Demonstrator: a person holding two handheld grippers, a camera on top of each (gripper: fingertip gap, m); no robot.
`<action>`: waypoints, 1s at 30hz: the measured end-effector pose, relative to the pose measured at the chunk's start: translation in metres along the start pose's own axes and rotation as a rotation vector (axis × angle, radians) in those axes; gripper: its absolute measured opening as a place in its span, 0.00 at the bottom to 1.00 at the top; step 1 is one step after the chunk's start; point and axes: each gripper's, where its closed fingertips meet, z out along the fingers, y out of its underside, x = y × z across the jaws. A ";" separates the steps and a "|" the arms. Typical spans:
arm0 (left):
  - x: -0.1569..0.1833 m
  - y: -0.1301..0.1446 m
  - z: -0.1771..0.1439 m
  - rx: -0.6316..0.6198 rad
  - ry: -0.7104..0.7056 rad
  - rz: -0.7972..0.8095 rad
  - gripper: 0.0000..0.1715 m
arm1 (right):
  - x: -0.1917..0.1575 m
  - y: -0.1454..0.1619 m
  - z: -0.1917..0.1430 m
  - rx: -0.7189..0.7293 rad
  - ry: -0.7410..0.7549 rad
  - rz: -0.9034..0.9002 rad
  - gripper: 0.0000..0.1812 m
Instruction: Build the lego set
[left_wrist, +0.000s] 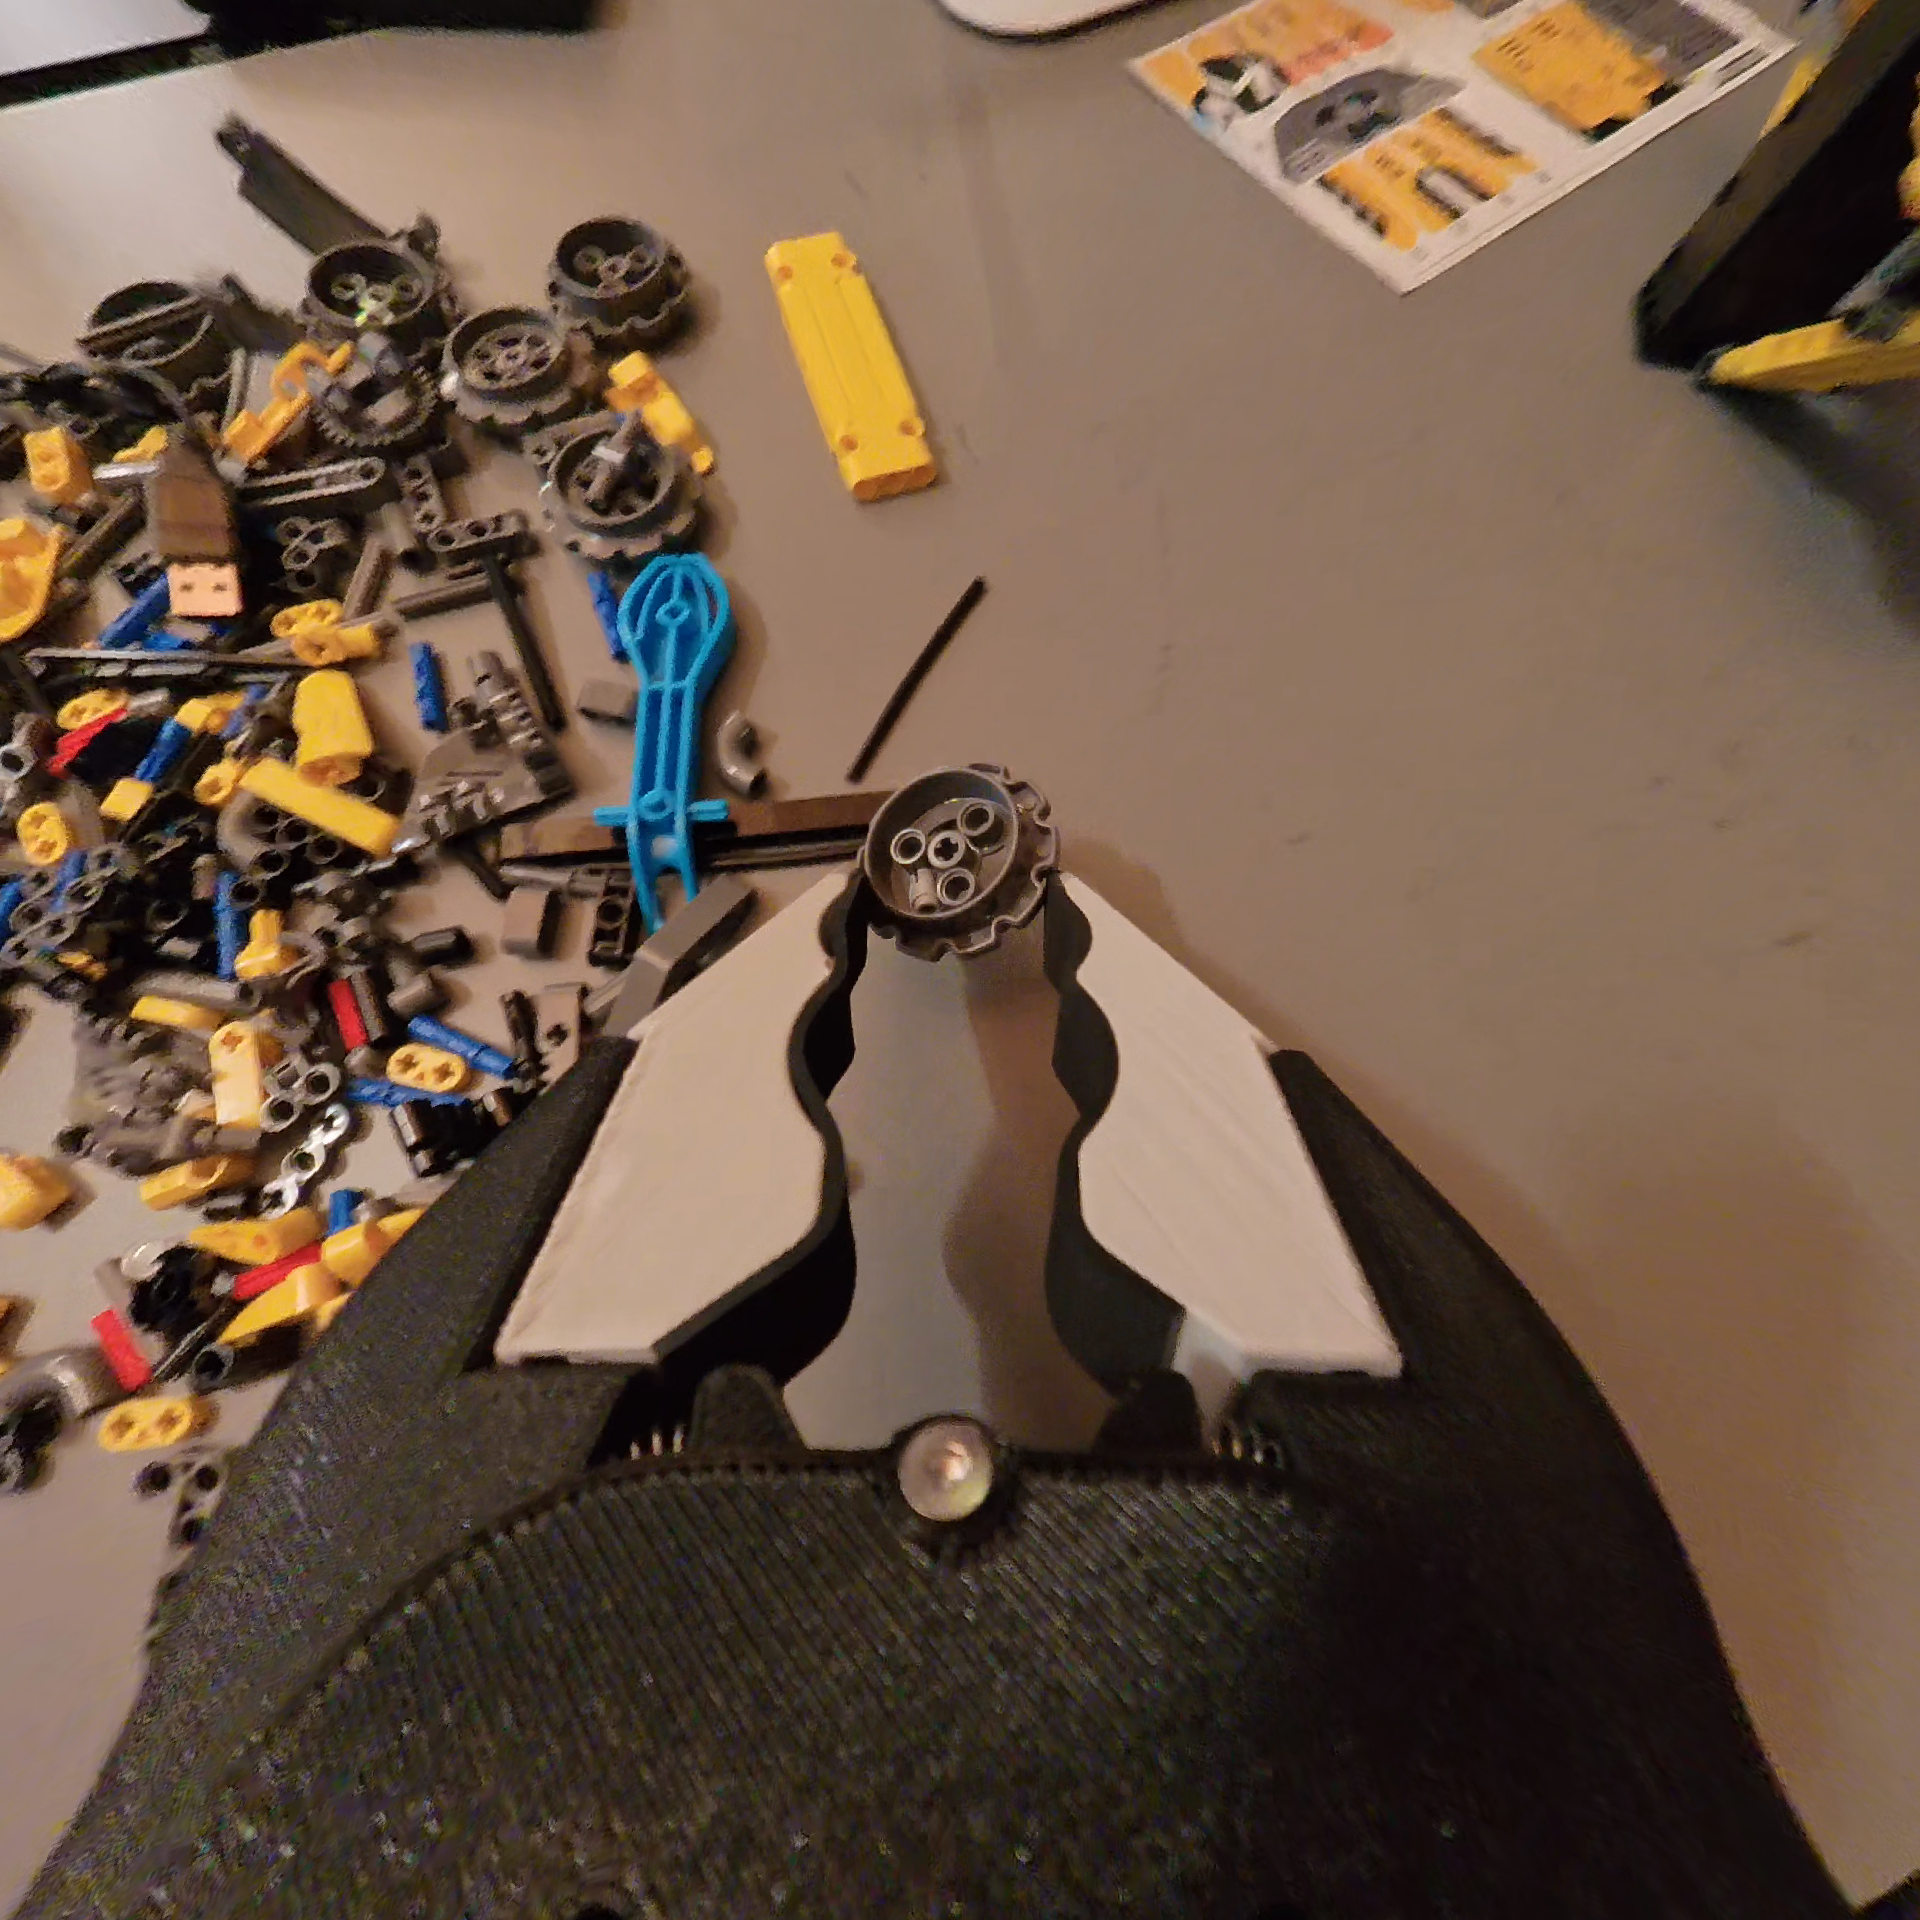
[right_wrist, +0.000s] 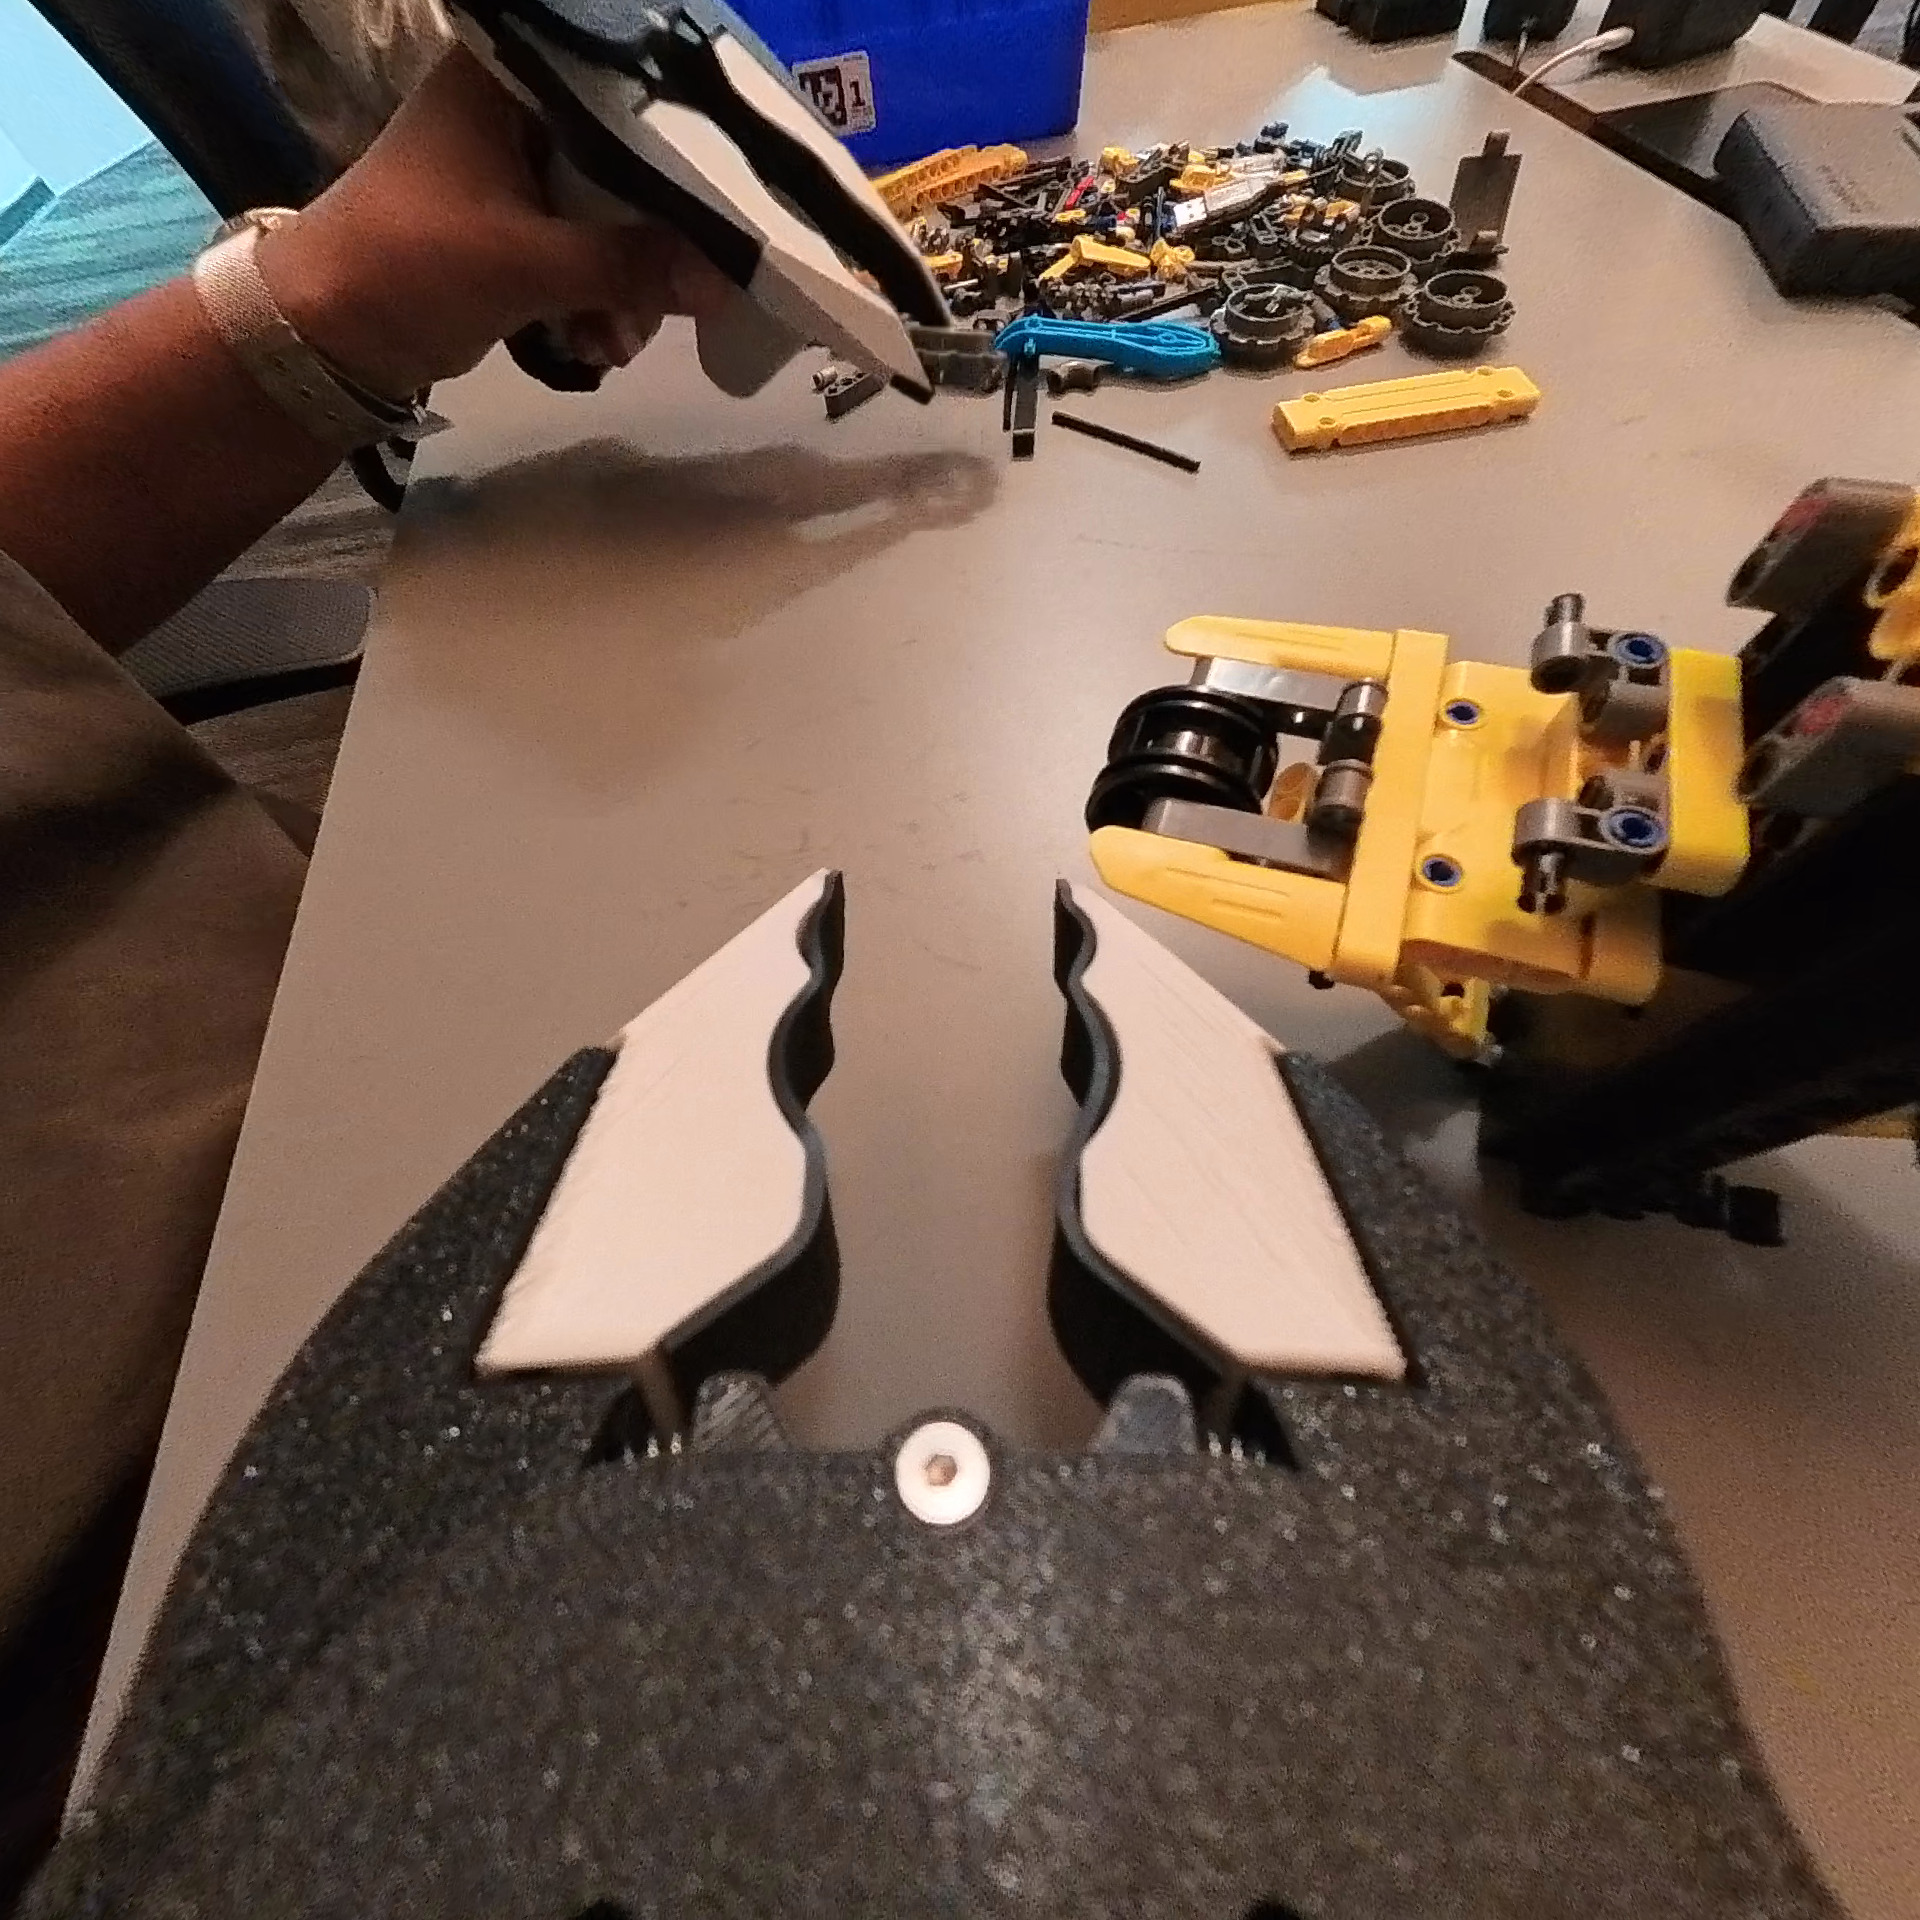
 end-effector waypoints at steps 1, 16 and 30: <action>0.006 -0.004 0.000 0.015 0.026 -0.004 0.16 | 0.000 0.000 0.000 0.002 0.000 0.001 0.22; 0.116 -0.053 -0.002 0.187 0.503 -0.072 0.16 | -0.002 0.000 0.000 -0.001 0.003 -0.023 0.22; 0.158 -0.078 -0.016 0.304 0.957 -0.449 0.15 | -0.004 0.001 0.000 -0.006 0.007 -0.039 0.22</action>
